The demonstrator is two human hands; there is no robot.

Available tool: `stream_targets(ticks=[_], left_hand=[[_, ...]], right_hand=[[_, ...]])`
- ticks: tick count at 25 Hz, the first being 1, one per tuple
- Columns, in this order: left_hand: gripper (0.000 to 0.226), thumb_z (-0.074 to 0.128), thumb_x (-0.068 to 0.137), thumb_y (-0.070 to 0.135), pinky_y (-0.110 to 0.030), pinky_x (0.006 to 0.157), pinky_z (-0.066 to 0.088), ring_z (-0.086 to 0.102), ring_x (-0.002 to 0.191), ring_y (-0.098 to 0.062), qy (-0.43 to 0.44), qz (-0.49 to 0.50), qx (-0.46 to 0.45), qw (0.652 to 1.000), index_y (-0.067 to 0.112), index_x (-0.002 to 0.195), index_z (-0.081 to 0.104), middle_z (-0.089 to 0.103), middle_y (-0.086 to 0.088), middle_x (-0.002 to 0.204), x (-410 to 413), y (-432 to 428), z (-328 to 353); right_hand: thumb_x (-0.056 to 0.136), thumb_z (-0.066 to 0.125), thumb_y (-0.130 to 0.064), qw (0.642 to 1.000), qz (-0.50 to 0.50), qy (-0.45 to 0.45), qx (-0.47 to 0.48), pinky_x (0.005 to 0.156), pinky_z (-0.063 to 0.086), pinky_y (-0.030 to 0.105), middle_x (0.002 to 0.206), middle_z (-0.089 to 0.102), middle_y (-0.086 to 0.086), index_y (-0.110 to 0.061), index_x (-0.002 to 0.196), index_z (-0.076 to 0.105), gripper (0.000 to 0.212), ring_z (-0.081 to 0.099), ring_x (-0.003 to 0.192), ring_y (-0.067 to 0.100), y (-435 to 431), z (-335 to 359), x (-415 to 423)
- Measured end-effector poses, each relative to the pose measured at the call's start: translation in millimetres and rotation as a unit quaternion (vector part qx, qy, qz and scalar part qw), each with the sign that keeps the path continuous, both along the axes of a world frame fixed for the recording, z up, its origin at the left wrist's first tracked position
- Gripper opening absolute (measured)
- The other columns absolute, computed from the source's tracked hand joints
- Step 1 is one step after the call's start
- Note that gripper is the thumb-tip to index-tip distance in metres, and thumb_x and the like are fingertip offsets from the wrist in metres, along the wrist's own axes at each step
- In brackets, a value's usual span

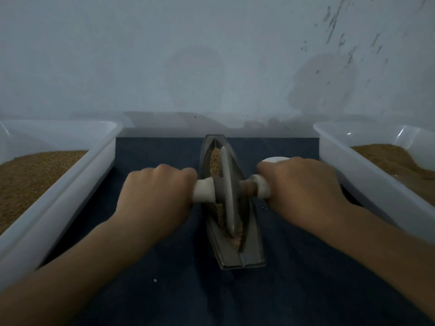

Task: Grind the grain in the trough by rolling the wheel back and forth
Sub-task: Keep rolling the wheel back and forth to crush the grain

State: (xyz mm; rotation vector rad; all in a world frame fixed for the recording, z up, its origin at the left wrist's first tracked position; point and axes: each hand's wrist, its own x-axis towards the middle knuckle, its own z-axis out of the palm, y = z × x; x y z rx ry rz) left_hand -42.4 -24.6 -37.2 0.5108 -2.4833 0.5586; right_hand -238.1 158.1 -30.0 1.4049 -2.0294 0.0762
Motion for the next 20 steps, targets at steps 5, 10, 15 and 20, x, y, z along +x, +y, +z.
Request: stream_targets(ticks=[5, 10, 15, 20], left_hand=[[0.032, 0.072, 0.072, 0.026, -0.025, 0.046, 0.014, 0.023, 0.044, -0.016, -0.028, 0.088, 0.003, 0.996, 0.023, 0.071, 0.040, 0.028, 0.005, 0.056, -34, -13, 2], [0.011, 0.061, 0.088, 0.023, -0.034, 0.058, 0.037, 0.063, 0.077, -0.029, -0.074, 0.110, 0.057, 0.990, 0.023, 0.097, 0.064, 0.060, -0.004, 0.085, -75, -38, 27], [0.049, 0.080, 0.057, 0.026, -0.022, 0.047, 0.008, 0.017, 0.042, -0.015, -0.002, 0.027, -0.027, 0.999, 0.025, 0.067, 0.032, 0.026, 0.006, 0.052, -16, 1, 5], [0.042, 0.077, 0.067, 0.030, -0.024, 0.046, 0.013, 0.017, 0.045, -0.013, -0.029, 0.076, 0.009, 0.997, 0.027, 0.069, 0.035, 0.023, 0.008, 0.055, -25, -7, -4]], right_hand=[[0.072, 0.073, -0.027, 0.998, -0.058, -0.038, -0.009, 0.047, 0.015, 0.023, 0.061, 0.047, -0.008, -0.031, 0.074, 0.042, 0.032, 0.045, 0.053, 0.019, -33, -8, -16], [0.088, 0.062, -0.026, 0.987, -0.097, -0.130, 0.015, 0.060, 0.041, 0.032, 0.082, 0.061, 0.001, -0.028, 0.080, 0.049, 0.015, 0.062, 0.078, 0.028, -80, 10, -38], [0.073, 0.063, -0.027, 0.998, -0.035, -0.052, 0.002, 0.045, 0.012, 0.022, 0.060, 0.041, -0.010, -0.033, 0.070, 0.031, 0.033, 0.039, 0.051, 0.010, -4, -11, -4], [0.062, 0.076, -0.023, 0.998, -0.053, -0.016, -0.005, 0.048, 0.006, 0.020, 0.054, 0.033, -0.012, -0.032, 0.068, 0.033, 0.044, 0.031, 0.045, 0.015, -20, -5, -7]])
